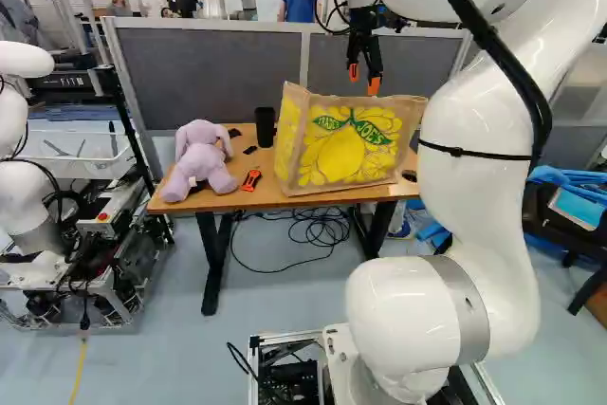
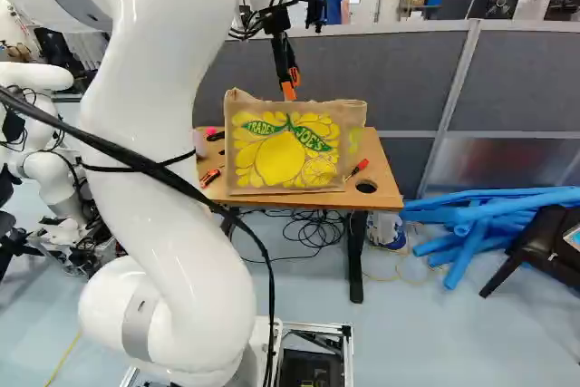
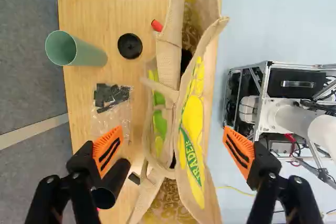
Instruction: Pick up the bag on the ground and place it on the table
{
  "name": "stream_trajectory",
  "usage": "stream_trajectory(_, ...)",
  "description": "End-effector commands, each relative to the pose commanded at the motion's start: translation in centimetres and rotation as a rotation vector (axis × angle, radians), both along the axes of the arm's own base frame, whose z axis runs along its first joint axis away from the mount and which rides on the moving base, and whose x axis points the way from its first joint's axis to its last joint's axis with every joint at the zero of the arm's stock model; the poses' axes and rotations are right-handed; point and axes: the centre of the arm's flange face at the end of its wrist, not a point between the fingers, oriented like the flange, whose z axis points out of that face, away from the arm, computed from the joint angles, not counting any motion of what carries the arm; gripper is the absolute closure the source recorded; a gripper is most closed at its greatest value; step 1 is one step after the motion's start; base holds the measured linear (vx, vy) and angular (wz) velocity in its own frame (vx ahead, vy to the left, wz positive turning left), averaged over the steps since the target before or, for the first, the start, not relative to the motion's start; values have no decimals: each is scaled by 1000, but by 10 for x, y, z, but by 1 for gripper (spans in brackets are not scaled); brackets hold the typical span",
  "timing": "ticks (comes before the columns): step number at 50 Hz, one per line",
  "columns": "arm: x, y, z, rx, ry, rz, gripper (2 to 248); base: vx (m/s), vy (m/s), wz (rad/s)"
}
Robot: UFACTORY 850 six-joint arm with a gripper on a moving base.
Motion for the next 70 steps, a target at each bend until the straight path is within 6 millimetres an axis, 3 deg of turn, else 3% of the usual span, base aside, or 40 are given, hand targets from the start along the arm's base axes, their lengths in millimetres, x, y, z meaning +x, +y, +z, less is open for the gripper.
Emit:
stream_trajectory(37,0,0,0,0,0,0,3,-15,-2,-2)
stream_trajectory(70,0,0,0,0,0,0,3,-121,-3,3)
